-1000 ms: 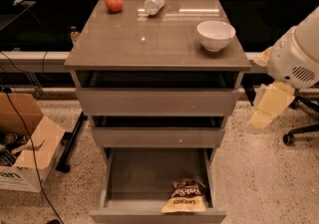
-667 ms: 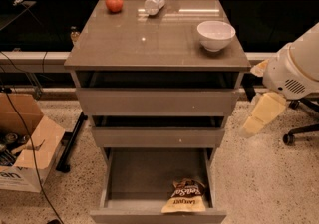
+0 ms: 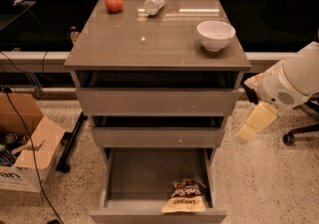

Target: Pick brown chip bag from bottom drawer and place on counter

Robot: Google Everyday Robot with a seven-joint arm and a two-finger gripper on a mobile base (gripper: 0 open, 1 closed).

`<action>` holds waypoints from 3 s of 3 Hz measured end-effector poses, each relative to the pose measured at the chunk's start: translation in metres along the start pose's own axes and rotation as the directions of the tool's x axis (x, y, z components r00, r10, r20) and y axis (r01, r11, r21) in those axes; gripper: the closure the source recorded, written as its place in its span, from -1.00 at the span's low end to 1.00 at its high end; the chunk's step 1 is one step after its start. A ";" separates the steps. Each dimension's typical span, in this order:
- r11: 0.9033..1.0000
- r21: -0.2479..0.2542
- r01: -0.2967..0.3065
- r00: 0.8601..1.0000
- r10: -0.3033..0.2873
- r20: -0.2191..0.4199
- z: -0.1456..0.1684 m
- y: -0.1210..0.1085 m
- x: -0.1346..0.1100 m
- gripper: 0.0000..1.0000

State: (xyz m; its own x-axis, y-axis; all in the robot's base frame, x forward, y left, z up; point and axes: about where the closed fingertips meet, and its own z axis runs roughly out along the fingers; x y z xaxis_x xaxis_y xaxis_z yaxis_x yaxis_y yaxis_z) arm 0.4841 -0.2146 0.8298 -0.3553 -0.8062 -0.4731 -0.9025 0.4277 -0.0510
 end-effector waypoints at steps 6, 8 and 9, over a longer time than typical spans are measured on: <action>0.929 -0.117 -0.350 0.923 0.364 0.123 0.199 -0.011 0.064 -1.00; 0.919 -0.117 -0.378 0.914 0.390 0.112 0.209 -0.012 0.070 -1.00; 0.903 -0.117 -0.414 0.897 0.426 0.115 0.232 -0.009 0.090 -1.00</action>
Offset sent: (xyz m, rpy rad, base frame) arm 0.0359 0.0242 -0.0847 0.1150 0.0513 -0.1672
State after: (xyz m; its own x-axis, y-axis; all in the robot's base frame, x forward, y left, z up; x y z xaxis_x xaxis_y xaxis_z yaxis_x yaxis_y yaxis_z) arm 0.5168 -0.1959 0.5836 -0.6754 -0.4940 -0.5475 -0.6963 0.6719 0.2527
